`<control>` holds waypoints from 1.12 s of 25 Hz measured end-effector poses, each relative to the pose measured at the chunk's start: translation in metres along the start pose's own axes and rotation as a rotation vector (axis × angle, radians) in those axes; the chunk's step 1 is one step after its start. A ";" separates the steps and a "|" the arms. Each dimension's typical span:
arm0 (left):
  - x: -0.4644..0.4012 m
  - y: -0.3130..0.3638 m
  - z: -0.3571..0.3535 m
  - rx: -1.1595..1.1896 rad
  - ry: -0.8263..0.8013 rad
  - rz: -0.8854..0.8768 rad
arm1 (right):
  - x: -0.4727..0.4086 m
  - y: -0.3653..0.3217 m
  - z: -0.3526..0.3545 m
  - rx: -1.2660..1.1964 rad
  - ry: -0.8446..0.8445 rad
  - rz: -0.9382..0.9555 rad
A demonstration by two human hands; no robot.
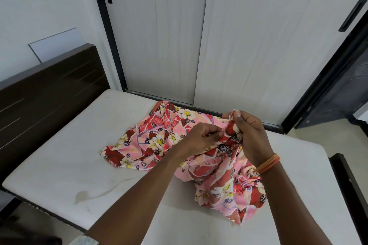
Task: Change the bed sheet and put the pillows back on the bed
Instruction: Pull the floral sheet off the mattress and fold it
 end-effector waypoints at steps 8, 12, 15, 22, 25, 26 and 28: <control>-0.006 0.008 0.003 -0.461 0.389 -0.054 | -0.003 0.009 0.012 0.464 0.479 0.292; -0.002 0.009 0.005 -0.675 0.437 -0.033 | -0.014 0.019 0.015 0.371 0.530 0.099; 0.001 0.007 0.008 -0.712 0.438 -0.066 | -0.018 0.024 0.007 -0.058 0.526 -0.164; 0.007 -0.015 0.011 -0.317 0.029 0.026 | -0.027 0.003 -0.004 0.144 0.552 0.150; 0.009 -0.020 0.012 -0.245 0.059 0.059 | -0.032 -0.002 -0.005 0.167 0.469 0.215; 0.009 -0.019 0.012 -0.224 0.066 0.065 | -0.034 -0.001 -0.004 0.157 0.444 0.225; 0.011 -0.016 0.009 -0.193 0.058 0.082 | -0.035 -0.001 -0.001 0.135 0.415 0.245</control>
Point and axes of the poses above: each hand's wrist, its own x-axis away from the middle knuckle, its own z-axis out of the back of the hand, y = z × x, the point moved 2 cm from there along -x, towards the middle knuckle, and after that the axes turned 11 degrees about -x, right-handed, at the moved point
